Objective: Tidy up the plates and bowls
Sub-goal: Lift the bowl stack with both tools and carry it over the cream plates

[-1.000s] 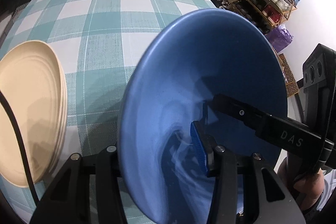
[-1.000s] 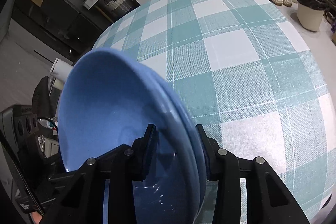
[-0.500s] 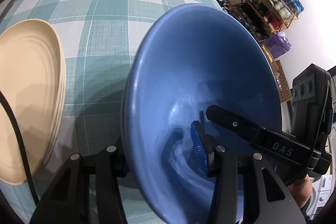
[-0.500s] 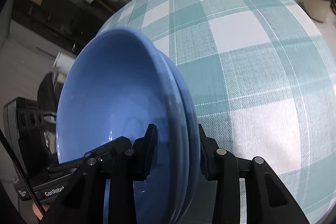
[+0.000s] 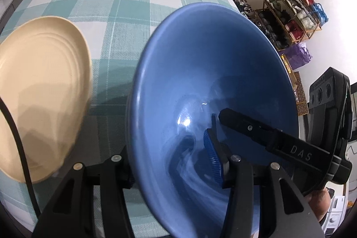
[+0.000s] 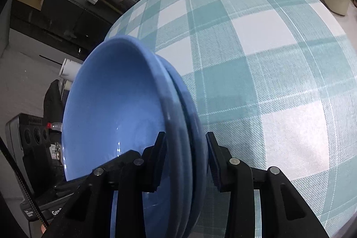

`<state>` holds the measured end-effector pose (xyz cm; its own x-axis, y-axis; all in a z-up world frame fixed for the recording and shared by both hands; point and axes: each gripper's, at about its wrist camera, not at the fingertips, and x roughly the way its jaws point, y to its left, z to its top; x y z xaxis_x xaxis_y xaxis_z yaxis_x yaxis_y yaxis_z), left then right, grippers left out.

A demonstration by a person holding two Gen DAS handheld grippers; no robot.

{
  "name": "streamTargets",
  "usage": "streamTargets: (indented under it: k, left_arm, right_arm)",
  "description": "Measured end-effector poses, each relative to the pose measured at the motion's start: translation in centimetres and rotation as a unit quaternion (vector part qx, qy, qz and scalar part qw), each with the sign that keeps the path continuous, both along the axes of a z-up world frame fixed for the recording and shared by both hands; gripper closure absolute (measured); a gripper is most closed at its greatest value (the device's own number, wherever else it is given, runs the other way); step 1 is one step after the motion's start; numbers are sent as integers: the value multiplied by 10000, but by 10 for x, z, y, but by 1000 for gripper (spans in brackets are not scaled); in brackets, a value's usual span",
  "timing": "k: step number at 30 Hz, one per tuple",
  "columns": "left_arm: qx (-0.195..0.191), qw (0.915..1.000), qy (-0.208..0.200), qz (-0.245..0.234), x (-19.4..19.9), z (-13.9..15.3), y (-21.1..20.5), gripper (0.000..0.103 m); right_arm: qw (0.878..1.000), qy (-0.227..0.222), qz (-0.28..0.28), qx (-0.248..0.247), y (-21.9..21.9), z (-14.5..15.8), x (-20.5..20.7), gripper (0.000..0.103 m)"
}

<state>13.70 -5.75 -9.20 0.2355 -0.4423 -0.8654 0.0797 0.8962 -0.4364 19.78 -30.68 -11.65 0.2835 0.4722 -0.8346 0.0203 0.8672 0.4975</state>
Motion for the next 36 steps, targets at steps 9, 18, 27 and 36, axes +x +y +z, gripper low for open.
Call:
streamTargets:
  k: [9,18,27,36]
  left_arm:
    - [4,9991,-300,290,1,30,29,54]
    - [121,9938,-617,914,-2,48,92,54]
    - [412,9857,-574,1527,0,31,158,54]
    - [415,9833,-271,1749,-6,2,185,54]
  right_arm:
    - [9991,-221,339,-141,34,39,15,67]
    - [9949,-442,906,-88,102,62,31,67]
    - [9892,-328,1428,82,180,48,54,67]
    - [9849,24,1730,73,221,16,56,67]
